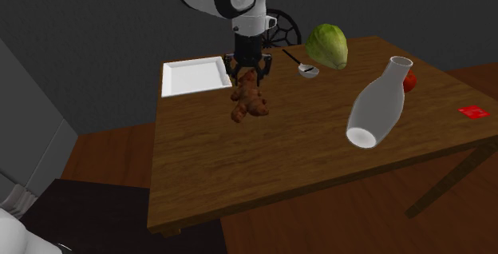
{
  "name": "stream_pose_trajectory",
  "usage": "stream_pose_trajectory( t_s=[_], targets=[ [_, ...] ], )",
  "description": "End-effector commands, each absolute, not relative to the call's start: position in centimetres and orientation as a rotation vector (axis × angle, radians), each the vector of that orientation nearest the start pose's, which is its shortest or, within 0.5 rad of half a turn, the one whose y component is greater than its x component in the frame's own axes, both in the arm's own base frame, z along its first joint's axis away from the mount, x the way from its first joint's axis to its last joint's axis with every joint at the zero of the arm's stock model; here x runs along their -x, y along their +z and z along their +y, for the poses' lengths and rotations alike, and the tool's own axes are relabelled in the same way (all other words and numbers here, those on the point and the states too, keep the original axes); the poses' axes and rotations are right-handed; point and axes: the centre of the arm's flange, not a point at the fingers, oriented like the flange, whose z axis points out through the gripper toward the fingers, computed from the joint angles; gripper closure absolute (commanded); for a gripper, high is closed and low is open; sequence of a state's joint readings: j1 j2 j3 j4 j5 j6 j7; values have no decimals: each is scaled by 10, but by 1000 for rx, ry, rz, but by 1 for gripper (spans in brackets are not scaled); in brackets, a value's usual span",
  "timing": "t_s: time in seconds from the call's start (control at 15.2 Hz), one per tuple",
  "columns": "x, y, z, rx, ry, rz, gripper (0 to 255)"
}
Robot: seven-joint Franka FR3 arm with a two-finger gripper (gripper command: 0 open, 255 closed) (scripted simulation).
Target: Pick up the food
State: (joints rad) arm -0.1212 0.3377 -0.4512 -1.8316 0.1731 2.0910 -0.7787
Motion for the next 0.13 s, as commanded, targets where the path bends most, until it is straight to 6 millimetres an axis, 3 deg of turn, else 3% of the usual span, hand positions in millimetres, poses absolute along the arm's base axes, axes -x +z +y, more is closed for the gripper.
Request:
stream_pose_trajectory(
  t_s=[0.0, 0.07],
  targets=[
    [-540, 367, -316, 3107, 46, -212, 255],
    [-540, 367, -316, 3107, 46, -212, 255]
  ],
)
